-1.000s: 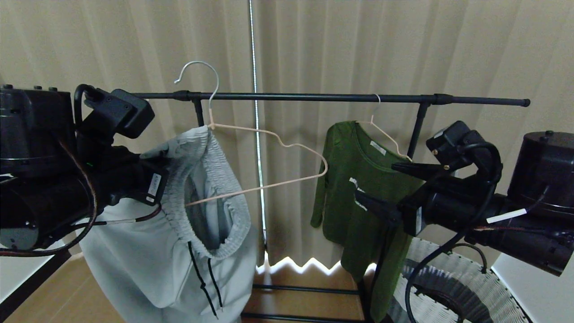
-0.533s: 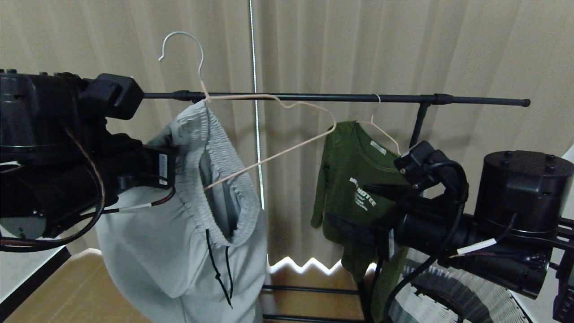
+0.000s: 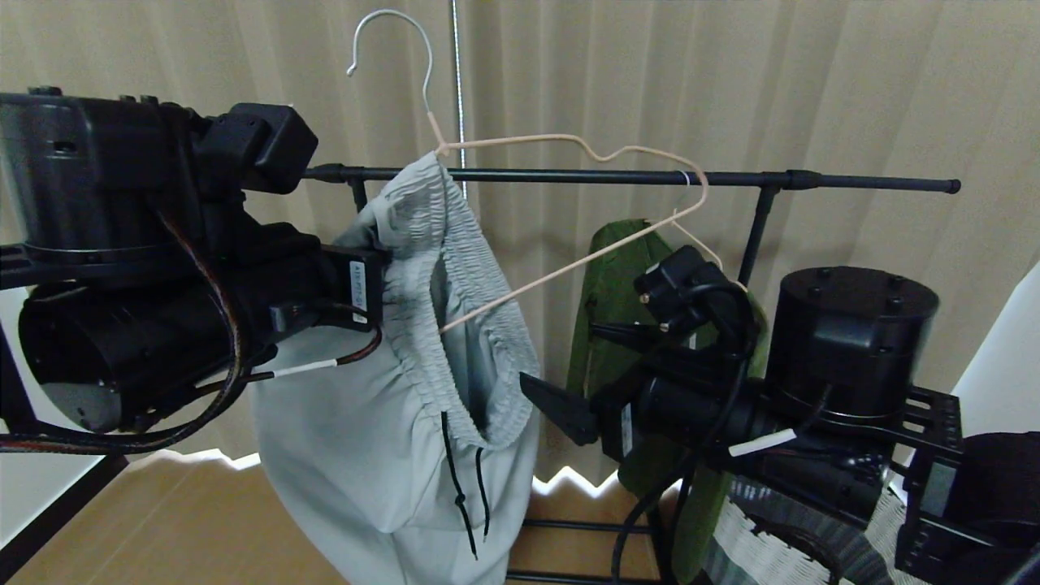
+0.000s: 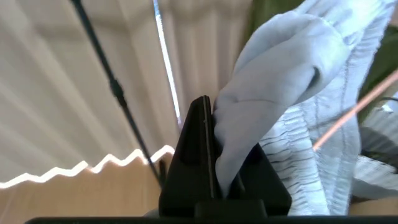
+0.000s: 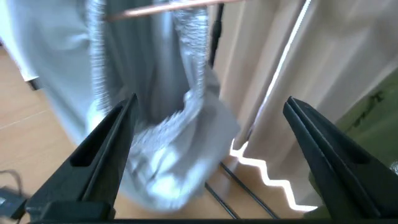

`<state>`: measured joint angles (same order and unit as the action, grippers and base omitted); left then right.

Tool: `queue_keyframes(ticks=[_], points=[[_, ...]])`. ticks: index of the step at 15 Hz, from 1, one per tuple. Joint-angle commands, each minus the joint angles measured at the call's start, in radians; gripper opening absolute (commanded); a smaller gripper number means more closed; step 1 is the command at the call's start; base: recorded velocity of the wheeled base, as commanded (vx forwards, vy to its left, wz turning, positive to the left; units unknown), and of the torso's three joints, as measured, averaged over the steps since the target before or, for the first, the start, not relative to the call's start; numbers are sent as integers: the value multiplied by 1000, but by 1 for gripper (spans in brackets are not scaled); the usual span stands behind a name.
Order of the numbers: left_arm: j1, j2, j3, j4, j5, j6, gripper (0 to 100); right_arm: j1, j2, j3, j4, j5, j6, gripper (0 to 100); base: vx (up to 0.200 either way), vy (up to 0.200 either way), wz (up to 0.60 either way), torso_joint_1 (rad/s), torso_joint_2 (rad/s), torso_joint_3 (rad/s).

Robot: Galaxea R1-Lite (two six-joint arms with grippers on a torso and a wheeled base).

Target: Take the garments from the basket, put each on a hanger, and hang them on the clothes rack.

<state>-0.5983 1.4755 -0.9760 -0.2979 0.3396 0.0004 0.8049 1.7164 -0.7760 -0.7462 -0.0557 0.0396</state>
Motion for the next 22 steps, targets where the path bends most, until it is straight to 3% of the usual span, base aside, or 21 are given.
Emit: queue_keyframes(ticks=[1,6,7,9,12,15,22], points=[[-34,-3,5,-23,-1,1,0,-1,74,-17,-12,-21,0,100,0,0,0,0,0,0],[-69,-4,10,-44,-1,18,0,-38,83,-2,-30,-35,2,100,0,0,0,0,0,0],[-66,-4,10,-44,-1,23,0,-43,77,6,-30,-42,2,0,0,0,0,0,0,0],[-64,-6,20,-44,3,36,0,-58,65,14,-32,-69,2,0,0,0,0,0,0,0],[-31,-20,59,-56,4,125,0,-96,38,14,-30,-73,0,0,0,0,0,0,0,0],[-8,-24,145,-181,3,217,0,-156,23,27,-30,-72,-1,0,0,0,0,0,0,0],[-6,-34,178,-225,1,256,0,-288,35,6,-30,-70,-4,0,0,0,0,0,0,0]])
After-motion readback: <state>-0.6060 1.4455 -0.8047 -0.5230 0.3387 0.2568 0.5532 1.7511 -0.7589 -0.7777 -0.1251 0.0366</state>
